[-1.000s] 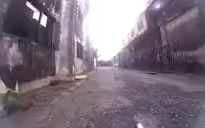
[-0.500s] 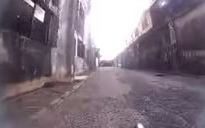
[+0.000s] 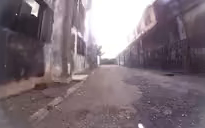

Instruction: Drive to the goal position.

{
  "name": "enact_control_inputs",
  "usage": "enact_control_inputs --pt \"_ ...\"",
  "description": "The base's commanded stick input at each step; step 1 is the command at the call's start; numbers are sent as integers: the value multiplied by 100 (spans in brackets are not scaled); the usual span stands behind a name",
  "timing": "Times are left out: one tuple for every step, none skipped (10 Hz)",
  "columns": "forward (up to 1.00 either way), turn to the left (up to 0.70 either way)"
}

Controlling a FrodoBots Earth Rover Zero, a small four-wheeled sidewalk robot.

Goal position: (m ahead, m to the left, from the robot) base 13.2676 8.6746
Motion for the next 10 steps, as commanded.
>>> enact_control_inputs --pt "100 1" --pt "100 1" --pt "100 1" --pt "100 -30" --pt "100 -39" --pt "100 -39" --pt "100 -31" --pt "100 -9" --pt "100 1" --pt "100 1"
